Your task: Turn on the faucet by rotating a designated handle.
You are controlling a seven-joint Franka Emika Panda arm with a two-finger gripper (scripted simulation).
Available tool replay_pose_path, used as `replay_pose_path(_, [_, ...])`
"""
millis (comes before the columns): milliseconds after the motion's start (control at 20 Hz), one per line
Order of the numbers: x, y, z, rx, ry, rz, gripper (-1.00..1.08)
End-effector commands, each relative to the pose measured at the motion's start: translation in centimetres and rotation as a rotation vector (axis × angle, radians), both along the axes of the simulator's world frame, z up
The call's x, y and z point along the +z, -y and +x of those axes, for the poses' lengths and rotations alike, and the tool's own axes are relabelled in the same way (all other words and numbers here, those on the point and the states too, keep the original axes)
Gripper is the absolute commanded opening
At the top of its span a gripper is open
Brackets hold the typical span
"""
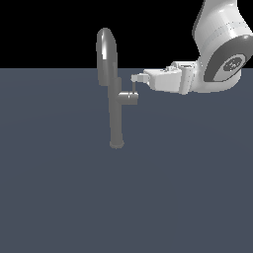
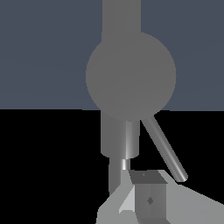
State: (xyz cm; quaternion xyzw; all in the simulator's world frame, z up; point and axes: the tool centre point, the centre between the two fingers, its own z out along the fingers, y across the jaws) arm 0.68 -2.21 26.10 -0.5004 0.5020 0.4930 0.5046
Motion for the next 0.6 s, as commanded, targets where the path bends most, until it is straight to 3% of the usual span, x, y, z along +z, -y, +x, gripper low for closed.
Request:
replay_pose_path(0, [-0.4,0.0,-0.7,0.002,-0.004,0.001,-1.0])
replay_pose_path(400, [-2.0,0.0,-3.6,0.007,-0.011,0.005,-1.0])
replay_pose_path(550, [-1.6,0.0,-3.2,0.005,0.005,0.002,-1.0])
